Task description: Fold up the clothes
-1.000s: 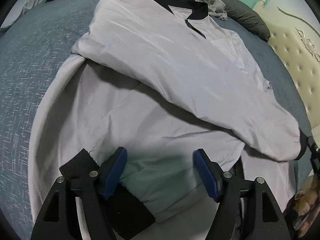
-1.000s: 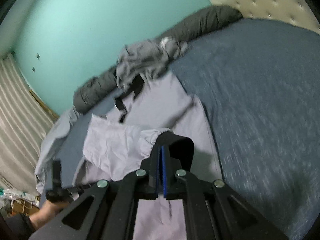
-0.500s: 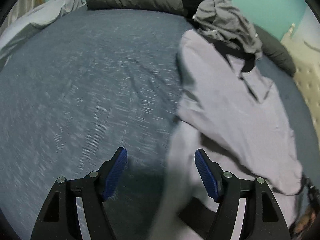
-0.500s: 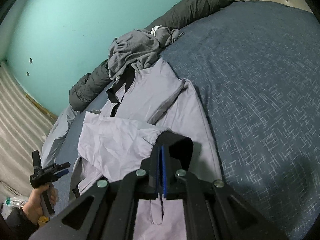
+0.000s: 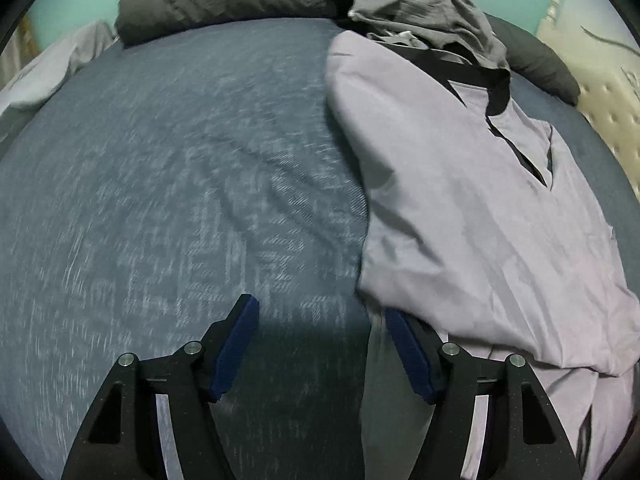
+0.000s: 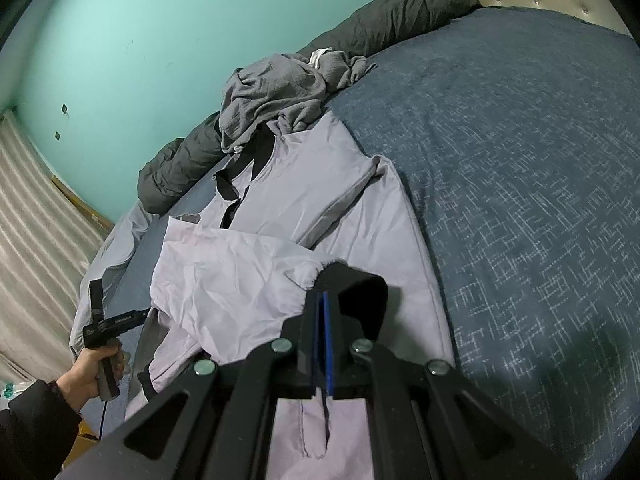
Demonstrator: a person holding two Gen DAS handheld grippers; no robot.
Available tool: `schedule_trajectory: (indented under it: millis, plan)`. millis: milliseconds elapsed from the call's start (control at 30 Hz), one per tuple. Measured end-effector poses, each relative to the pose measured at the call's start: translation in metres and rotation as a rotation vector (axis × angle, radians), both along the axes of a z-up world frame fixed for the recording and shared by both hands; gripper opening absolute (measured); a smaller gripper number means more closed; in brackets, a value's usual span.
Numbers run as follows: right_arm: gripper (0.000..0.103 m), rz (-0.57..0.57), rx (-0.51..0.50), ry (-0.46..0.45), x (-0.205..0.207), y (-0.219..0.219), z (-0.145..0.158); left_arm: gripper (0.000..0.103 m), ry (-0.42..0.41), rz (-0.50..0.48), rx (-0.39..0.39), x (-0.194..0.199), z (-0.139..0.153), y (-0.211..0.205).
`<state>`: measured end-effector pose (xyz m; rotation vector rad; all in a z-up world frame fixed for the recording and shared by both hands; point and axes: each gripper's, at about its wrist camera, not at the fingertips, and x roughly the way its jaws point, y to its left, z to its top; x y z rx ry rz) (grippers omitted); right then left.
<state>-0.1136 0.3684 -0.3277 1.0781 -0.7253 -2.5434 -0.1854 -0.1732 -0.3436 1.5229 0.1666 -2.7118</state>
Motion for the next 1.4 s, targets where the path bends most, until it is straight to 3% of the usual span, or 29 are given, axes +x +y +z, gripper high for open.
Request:
schedule_trajectory:
  millis: [67, 167, 233, 300, 367, 467, 600, 867, 1000, 1067, 1200, 1300, 1400]
  plan:
    - [0.002, 0.0, 0.002, -0.002, -0.001, -0.001, 0.0, 0.069, 0.011, -0.016, -0.013, -0.004, -0.001, 0.003]
    - [0.002, 0.001, 0.01, -0.006, -0.003, -0.002, -0.001, 0.058, 0.027, -0.034, -0.034, -0.009, -0.001, 0.005]
    - [0.002, 0.007, 0.012, -0.006, -0.004, -0.003, -0.001, 0.032, 0.042, -0.061, -0.048, -0.009, 0.002, 0.01]
    - [0.002, 0.016, 0.014, -0.003, -0.004, -0.005, 0.0, 0.012, 0.059, -0.083, -0.071, -0.008, 0.007, 0.015]
    - [0.002, 0.028, 0.018, 0.004, -0.005, -0.008, 0.001, 0.01, 0.084, -0.082, -0.101, -0.004, 0.015, 0.016]
    - [0.002, 0.054, 0.031, 0.016, -0.004, -0.017, 0.004, 0.007, 0.119, -0.031, -0.077, 0.006, 0.029, 0.004]
    - [0.002, 0.097, 0.044, 0.017, -0.004, -0.031, 0.005, 0.003, 0.116, 0.018, -0.091, 0.0, 0.041, -0.008]
    - [0.002, 0.133, 0.081, -0.039, -0.008, -0.041, -0.008, 0.001, 0.002, 0.034, -0.114, -0.025, 0.012, -0.017]
    - [0.003, 0.121, 0.083, -0.052, -0.008, -0.038, -0.011, 0.002, 0.001, 0.115, -0.014, -0.011, 0.016, -0.039]
    - [0.003, 0.111, 0.072, -0.033, -0.005, -0.036, -0.005, 0.007, 0.011, 0.143, 0.01, -0.001, 0.022, -0.048]
    - [0.003, 0.091, 0.049, 0.003, 0.001, -0.033, 0.005, 0.027, 0.043, 0.192, 0.049, 0.029, 0.035, -0.051]
    - [0.005, 0.076, 0.032, 0.03, 0.006, -0.03, 0.013, 0.029, 0.061, 0.213, 0.062, 0.051, 0.038, -0.042]
    - [0.022, 0.118, -0.005, 0.045, 0.01, -0.041, 0.021, 0.037, 0.083, 0.217, 0.096, 0.073, 0.033, -0.027]
